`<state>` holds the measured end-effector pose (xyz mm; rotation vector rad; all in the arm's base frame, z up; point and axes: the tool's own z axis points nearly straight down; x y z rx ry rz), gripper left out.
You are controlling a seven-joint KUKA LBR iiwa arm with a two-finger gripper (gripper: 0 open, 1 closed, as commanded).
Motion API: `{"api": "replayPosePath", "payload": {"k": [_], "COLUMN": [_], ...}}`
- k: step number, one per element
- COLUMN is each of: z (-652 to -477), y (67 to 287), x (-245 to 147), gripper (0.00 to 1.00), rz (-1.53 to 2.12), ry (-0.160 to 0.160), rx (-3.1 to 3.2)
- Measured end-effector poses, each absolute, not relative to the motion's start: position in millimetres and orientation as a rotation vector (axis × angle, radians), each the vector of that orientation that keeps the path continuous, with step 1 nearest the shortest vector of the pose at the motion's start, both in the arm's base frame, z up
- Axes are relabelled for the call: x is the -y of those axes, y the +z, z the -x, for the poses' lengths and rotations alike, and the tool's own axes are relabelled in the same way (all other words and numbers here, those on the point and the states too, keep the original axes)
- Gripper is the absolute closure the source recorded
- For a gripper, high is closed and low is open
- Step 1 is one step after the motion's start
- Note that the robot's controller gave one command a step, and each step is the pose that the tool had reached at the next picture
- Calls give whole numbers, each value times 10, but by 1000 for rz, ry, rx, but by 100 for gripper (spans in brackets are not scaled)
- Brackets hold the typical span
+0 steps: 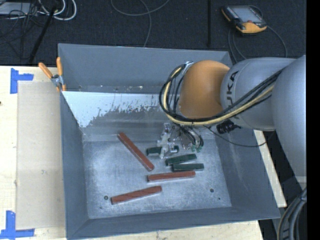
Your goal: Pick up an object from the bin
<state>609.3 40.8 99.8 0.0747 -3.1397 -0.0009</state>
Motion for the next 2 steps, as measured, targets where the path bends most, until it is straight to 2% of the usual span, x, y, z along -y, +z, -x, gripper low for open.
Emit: {"api": "replayPosePath", "payload": {"k": [2], "z": [-6091], "y": [1176], "x": [-407], "gripper": [100], "rz": [-73], "ry": [-1], "rx": [3138]}}
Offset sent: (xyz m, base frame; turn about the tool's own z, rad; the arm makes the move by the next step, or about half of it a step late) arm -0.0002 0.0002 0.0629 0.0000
